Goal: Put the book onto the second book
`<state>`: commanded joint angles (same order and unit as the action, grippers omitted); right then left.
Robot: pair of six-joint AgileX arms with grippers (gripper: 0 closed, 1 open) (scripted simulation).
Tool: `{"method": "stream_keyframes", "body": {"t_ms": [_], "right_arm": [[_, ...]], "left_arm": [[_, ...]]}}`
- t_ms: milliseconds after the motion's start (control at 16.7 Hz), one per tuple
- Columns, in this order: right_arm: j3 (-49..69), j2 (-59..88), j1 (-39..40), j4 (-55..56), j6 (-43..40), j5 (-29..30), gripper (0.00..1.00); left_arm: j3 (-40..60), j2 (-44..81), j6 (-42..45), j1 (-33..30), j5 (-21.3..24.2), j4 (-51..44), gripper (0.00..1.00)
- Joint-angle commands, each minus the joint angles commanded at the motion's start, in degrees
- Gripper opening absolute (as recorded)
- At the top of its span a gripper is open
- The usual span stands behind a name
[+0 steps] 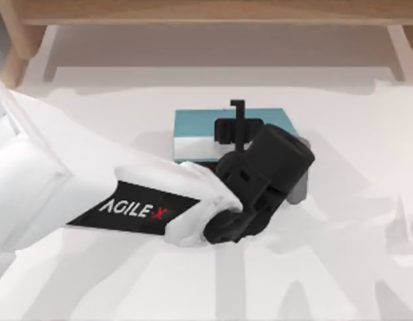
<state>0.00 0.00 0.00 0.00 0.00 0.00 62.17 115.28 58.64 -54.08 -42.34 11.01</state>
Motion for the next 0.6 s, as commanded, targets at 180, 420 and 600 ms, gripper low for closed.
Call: {"method": "stream_keyframes", "body": {"t_ms": [180, 420, 600], "right_arm": [[0.0, 0.0, 0.0, 0.0, 0.0, 0.0, 1.00], [0.0, 0.0, 0.0, 0.0, 0.0, 0.0, 1.00], [0.0, 0.0, 0.0, 0.0, 0.0, 0.0, 1.00]], "left_arm": [[0.1, 0.0, 0.1, 0.3, 0.1, 0.2, 0.00], [0.5, 0.8, 0.5, 0.5, 0.4, 0.5, 0.00], [0.5, 0.8, 0.5, 0.5, 0.4, 0.5, 0.08]]}}
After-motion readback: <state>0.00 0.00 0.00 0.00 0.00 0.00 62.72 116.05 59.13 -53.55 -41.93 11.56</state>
